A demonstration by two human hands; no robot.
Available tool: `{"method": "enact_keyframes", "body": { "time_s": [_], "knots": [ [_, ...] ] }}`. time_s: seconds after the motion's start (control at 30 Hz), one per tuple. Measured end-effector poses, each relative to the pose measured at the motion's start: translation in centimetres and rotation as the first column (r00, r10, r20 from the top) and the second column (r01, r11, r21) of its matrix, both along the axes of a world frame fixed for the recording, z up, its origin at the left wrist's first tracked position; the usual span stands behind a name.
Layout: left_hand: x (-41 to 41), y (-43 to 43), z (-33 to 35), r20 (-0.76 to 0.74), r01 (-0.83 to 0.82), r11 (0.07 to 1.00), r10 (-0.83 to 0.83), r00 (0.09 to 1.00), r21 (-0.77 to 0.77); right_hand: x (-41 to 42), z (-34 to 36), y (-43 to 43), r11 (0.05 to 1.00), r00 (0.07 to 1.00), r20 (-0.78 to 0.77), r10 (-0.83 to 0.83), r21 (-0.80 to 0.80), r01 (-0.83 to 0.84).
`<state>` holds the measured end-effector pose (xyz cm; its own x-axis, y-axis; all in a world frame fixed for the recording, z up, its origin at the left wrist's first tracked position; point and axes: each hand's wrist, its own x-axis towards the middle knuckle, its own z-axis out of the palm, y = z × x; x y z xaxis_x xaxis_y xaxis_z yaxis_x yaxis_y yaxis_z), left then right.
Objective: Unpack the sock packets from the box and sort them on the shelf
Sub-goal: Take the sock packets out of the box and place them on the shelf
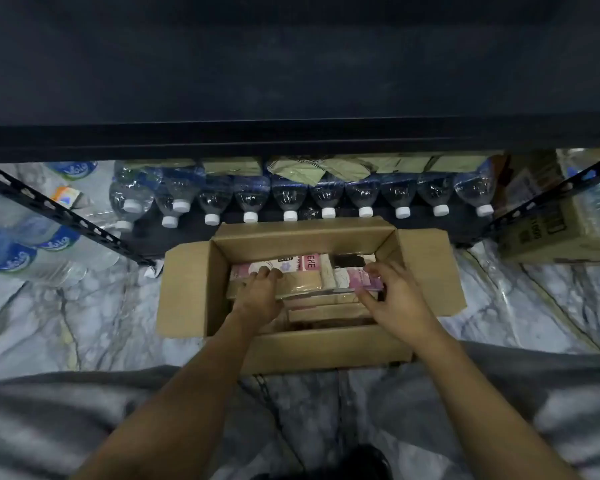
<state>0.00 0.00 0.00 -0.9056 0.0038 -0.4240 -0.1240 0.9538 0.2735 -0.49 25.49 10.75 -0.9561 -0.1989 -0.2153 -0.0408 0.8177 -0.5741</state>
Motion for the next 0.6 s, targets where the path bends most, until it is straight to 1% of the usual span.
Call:
{"method": "enact_keyframes", "body": {
  "time_s": [0.03,0.13,0.3,0.43,0.6],
  "knots": [
    [-0.1,0.0,-0.2,0.033,0.003,1.0,-0.003,0.999,-0.004,-0.1,-0.2,0.2,1.0,1.0,-0.017,-0.009,-0.01,0.009],
    [-0.2,-0.1,-1.4,0.037,0.011,1.0,-0.01,0.999,-0.022,-0.3,-0.3,0.3,0.999,1.0,-0.014,-0.023,-0.025,0.023],
    [-0.7,-0.6,-2.8,-0.007,0.006,1.0,-0.006,1.0,-0.015,-0.5,-0.6,0.5,0.997,1.0,-0.009,-0.028,-0.071,0.027],
    [-1.4,-1.3,-3.2,0.013,0.007,0.999,-0.008,1.0,0.049,-0.6,-0.6,0.4,0.994,0.999,-0.021,-0.036,-0.101,0.034],
    [-1.6,-2.4,-3.1,0.036,0.044,0.996,-0.047,0.998,0.083,-0.7,-0.6,0.2,0.993,0.999,-0.038,-0.031,-0.117,0.027]
  ]
}}
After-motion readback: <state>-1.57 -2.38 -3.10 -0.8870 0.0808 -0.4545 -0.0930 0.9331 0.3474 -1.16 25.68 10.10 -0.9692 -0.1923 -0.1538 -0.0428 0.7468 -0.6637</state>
